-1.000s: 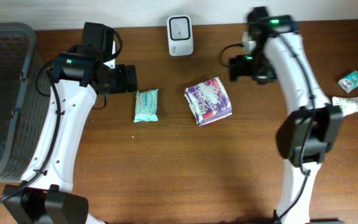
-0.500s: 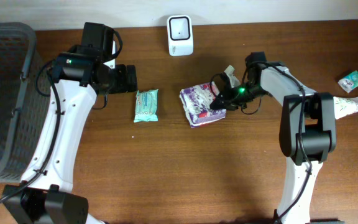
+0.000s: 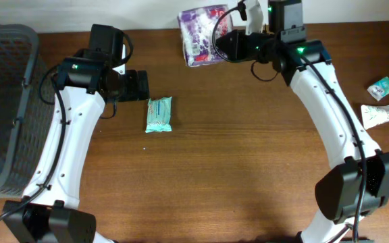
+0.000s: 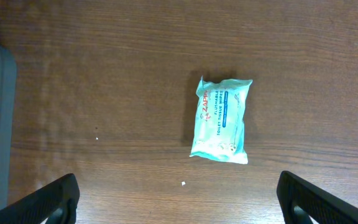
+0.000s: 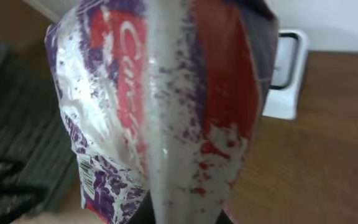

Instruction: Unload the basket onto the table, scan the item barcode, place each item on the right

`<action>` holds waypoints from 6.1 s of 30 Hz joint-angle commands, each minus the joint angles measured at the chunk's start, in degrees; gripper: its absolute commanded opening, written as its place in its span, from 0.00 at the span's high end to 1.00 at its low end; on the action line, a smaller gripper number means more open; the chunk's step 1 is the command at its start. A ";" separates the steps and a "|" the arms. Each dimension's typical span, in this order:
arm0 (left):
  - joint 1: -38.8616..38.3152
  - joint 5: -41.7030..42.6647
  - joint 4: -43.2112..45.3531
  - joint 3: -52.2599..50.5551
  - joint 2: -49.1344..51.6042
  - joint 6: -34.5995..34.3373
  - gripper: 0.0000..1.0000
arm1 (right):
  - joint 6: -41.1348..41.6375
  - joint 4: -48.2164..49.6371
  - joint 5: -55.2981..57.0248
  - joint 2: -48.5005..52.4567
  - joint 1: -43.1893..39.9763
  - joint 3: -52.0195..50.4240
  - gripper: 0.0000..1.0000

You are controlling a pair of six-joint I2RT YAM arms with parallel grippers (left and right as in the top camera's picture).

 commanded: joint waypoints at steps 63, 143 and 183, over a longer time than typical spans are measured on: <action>-0.17 -0.63 -0.11 0.35 -0.22 1.09 0.01 | 20.61 5.79 16.33 24.35 2.71 21.53 0.96; -0.17 -0.63 -0.11 0.35 -0.22 1.09 0.01 | 21.16 0.61 -4.48 28.41 18.56 -0.94 0.29; -0.17 -0.63 -0.11 0.35 -0.22 1.09 0.01 | 12.31 -26.18 53.11 14.14 17.00 5.27 0.96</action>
